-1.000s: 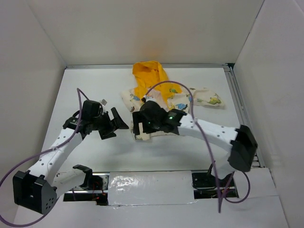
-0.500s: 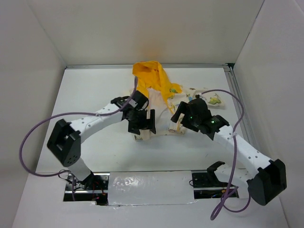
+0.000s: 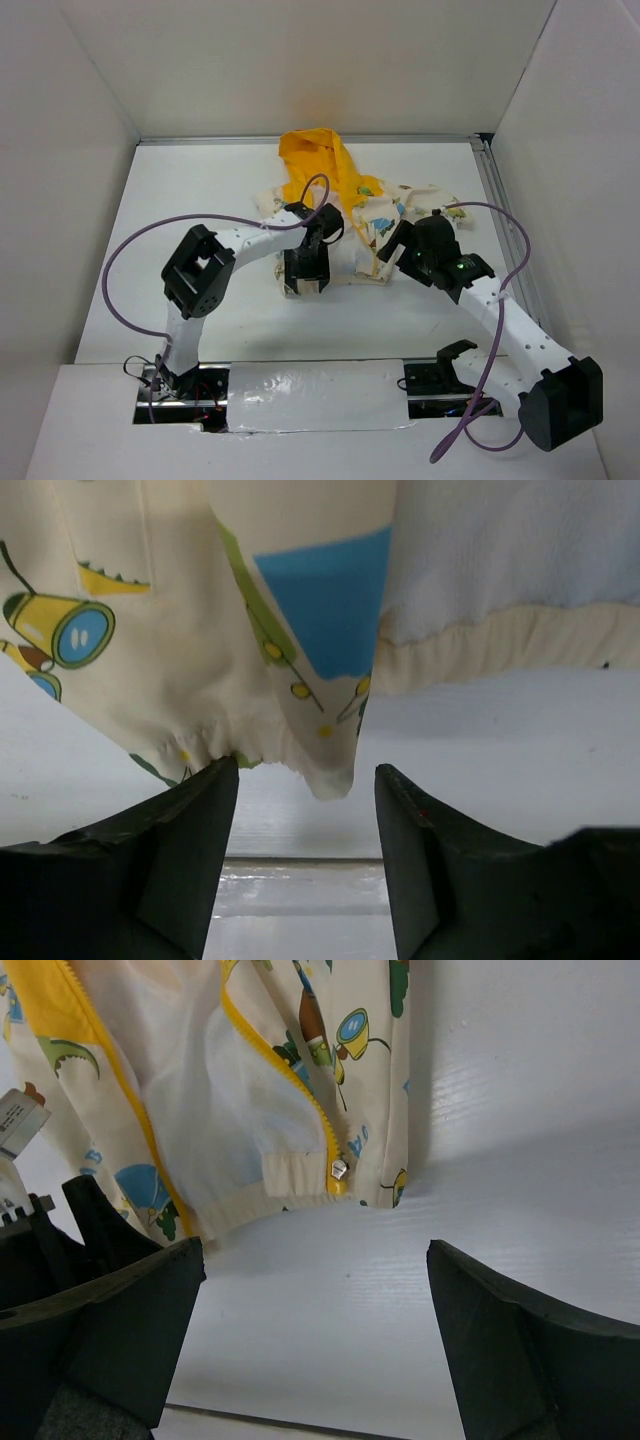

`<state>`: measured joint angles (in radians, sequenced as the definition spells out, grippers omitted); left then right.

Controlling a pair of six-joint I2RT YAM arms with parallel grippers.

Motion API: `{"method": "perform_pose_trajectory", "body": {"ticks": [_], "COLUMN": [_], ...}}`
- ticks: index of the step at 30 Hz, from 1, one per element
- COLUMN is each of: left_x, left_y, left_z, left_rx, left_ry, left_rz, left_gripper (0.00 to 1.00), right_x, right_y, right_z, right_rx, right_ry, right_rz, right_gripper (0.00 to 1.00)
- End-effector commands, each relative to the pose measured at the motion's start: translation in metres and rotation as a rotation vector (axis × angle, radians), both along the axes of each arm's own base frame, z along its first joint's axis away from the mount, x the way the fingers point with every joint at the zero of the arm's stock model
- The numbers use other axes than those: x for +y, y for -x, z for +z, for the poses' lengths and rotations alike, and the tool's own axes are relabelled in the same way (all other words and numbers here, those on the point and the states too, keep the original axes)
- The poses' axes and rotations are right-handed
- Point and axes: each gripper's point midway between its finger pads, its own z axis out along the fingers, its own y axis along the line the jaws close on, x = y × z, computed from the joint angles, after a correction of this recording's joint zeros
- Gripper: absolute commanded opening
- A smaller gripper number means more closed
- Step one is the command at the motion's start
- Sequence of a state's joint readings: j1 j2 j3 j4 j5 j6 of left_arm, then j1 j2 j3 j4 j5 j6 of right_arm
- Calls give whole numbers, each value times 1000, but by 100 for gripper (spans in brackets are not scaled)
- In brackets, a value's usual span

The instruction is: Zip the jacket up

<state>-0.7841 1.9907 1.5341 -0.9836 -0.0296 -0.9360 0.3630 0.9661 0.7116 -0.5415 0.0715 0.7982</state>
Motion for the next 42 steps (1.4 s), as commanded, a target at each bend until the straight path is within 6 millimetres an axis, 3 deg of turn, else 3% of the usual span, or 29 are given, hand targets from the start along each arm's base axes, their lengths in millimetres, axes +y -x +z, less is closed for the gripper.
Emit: {"method": "perform_pose_trajectory", "body": {"ticks": [1,3,7,11,12,15,17,18,20,22,23,25,26,27,32,33,35,36,38,42], "left_x": [1,0,2,7,7,6,7,-1,-5,-22,-29,-34,-36,-36,-13,-7,1,5,14,29], "left_y": [-7,-7,-13,-19,-22,-23,-23,-31,-28,-25,-23,-19,-15,-13,-9,-2,-4,4,5,16], "left_z": [-2,-4,-4,-7,-9,-11,-10,-9,0,4,28,38,62,69,104,96,105,98,98,80], "left_rx": [-2,0,-15,-16,-21,-31,-40,-80,-123,-193,-264,-352,-392,-420,-514,-497,-548,-521,-539,-500], "left_ry": [-47,-47,-49,-64,-63,-47,-19,29,119,283,375,507,603,649,878,898,959,979,1005,1026], "left_rz": [28,28,41,53,47,20,4,-35,-103,-230,-277,-366,-395,-424,-450,-450,-462,-461,-454,-411], "left_gripper": [68,56,51,30,17,0,0,0,0,0,0,0,0,0,0,0,0,0,0,0], "right_x": [-4,-5,0,2,3,4,7,8,13,18,19,21,21,23,45,46,44,44,38,39], "right_y": [-2,-2,-2,-4,-5,-6,-7,-9,-10,-13,-15,-19,-24,-27,-47,-51,-60,-61,-67,-67], "right_z": [5,2,-4,-6,-6,-6,-4,-2,-2,-1,-2,-3,4,5,7,-4,-9,-23,-33,-69], "right_rx": [-30,-22,-14,-10,-11,-20,-33,-44,-52,-64,-62,-28,-28,-30,-50,-14,8,55,85,198], "right_ry": [7,17,10,19,23,28,33,37,41,51,65,91,105,123,137,152,174,190,213,228], "right_rz": [2,5,35,52,55,66,93,101,137,181,195,216,208,211,296,296,279,276,257,295], "right_gripper": [99,99,98,97,97,97,97,97,97,95,93,93,91,88,84,84,83,84,87,88]}}
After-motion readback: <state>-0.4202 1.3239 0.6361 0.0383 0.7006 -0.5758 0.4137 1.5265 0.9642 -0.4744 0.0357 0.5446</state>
